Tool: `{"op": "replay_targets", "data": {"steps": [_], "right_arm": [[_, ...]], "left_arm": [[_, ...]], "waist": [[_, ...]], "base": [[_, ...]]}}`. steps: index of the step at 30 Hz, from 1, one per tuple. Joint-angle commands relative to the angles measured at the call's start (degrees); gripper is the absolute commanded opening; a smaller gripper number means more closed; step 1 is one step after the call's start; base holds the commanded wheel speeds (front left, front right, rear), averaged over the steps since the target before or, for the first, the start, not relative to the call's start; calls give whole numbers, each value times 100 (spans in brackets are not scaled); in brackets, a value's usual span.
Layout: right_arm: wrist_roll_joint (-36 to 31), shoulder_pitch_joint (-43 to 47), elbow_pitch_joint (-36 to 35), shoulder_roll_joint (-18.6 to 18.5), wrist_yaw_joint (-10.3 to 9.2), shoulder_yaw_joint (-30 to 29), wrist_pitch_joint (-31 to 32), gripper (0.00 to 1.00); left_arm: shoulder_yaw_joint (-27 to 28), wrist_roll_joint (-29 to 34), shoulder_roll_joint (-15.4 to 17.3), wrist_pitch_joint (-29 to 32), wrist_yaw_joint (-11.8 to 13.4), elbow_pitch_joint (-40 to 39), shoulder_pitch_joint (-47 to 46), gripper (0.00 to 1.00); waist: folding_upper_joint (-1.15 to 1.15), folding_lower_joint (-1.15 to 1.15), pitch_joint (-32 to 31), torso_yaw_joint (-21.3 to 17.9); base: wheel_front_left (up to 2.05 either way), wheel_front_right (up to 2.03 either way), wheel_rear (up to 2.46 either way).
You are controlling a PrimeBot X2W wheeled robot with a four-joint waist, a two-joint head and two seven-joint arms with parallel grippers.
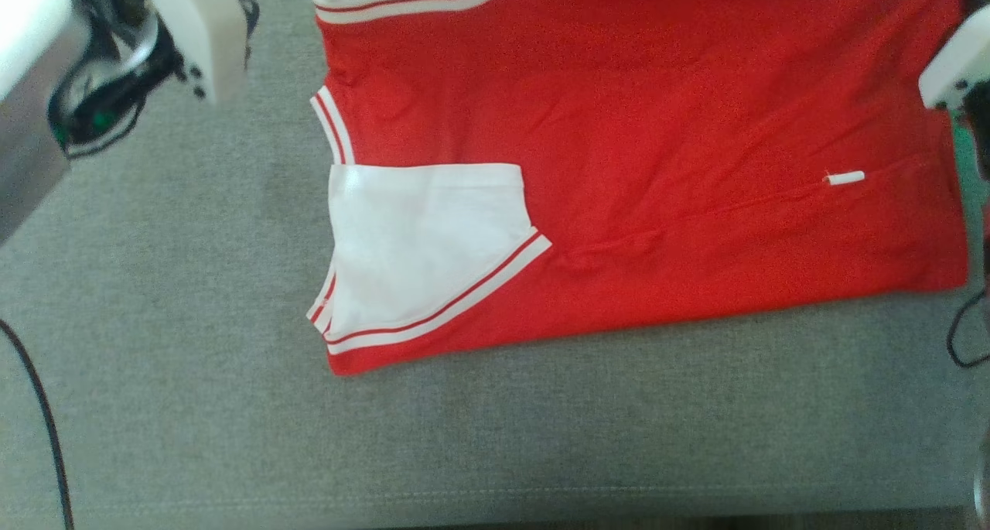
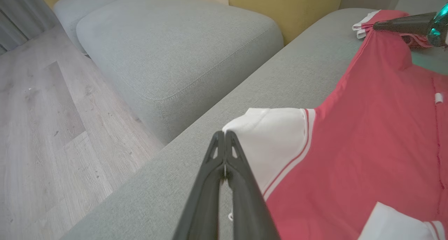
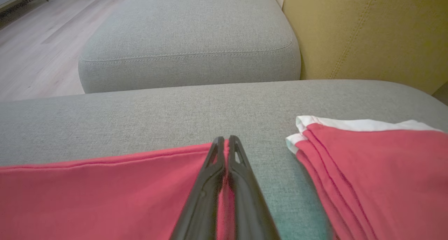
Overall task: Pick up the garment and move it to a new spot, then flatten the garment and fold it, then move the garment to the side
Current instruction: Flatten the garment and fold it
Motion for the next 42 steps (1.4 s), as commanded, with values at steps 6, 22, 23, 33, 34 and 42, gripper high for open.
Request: {"op": "replay_targets", "data": {"steps": [6, 22, 23, 33, 34, 42], "right_arm": [[107, 387, -429, -111, -11, -92, -7, 0], [244, 1896, -1655, -116, -11, -630, 181, 0], [253, 1986, -1732, -105, -11, -675, 208, 0], [256, 2625, -2412, 20, -11, -984, 220, 0], [254, 2697, -2469, 44, -11, -991, 198, 0], [282, 3136, -2774, 93, -11, -1070, 74, 0]], "left_arm": [[287, -144, 770, -96, 442, -1293, 258, 0], [260, -155, 1713, -6, 1872, -4135, 2150, 0], [260, -173, 1735, -29, 1924, -4187, 2235, 0], [257, -146, 1808, -211, 2215, -4370, 2817, 0], [257, -131, 1795, -219, 2223, -4358, 2869, 0], [255, -91, 1743, -261, 2290, -4299, 3233, 0]], "waist": [[0, 0, -109, 144], [0, 0, -312, 332], [0, 0, -306, 335], [0, 0, -248, 403], [0, 0, -252, 409], [0, 0, -266, 424]], "base": [[0, 0, 0], [0, 0, 0], [0, 0, 0], [0, 0, 0], [0, 0, 0], [0, 0, 0]]}}
